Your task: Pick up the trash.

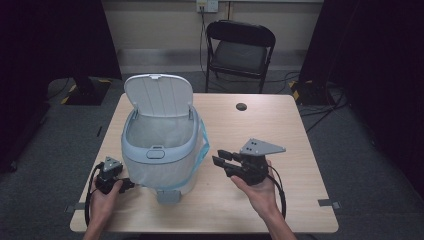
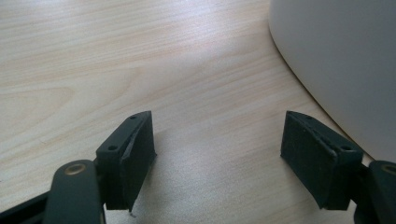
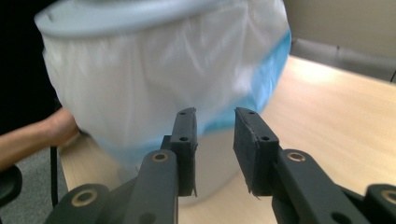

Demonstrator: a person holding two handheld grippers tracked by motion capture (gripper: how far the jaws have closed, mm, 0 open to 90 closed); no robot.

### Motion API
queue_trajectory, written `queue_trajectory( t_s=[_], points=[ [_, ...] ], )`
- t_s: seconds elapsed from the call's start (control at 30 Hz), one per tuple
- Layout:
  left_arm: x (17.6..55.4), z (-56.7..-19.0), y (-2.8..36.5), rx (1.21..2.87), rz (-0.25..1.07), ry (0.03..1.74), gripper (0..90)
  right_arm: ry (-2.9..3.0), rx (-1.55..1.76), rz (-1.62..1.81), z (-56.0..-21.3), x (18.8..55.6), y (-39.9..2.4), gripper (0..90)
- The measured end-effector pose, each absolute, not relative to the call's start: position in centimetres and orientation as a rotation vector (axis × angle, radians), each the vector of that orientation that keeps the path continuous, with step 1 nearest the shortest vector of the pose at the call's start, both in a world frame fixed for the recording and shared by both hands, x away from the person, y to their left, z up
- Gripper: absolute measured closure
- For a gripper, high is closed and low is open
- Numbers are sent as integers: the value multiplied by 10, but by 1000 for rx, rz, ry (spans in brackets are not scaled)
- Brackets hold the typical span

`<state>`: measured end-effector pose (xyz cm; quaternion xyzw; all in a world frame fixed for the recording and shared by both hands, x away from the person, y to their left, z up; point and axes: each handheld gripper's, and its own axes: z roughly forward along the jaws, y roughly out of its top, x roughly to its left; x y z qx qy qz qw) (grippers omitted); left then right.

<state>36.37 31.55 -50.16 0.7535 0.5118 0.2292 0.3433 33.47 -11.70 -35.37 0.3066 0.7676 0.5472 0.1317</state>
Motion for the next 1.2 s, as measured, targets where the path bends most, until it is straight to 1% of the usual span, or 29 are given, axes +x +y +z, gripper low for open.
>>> queue_trajectory(
  t_s=[0.13, 0.43, 0.7, 1.0, 1.2],
  points=[
    [364, -502, 315, 1958, 596, 1331, 253, 2248, 918, 1583, -369, 330, -123, 693],
    [364, -502, 315, 1958, 596, 1331, 253, 2293, 920, 1581, -401, 318, -133, 649],
    [364, -502, 315, 1958, 597, 1330, 253, 2356, 958, 1523, -430, 311, -143, 648],
    [364, -502, 315, 1959, 597, 1331, 253, 2389, 1023, 1453, -453, 304, -165, 633],
    [364, -502, 315, 1958, 597, 1331, 253, 2393, 1059, 1419, -460, 301, -179, 627]
  ],
)
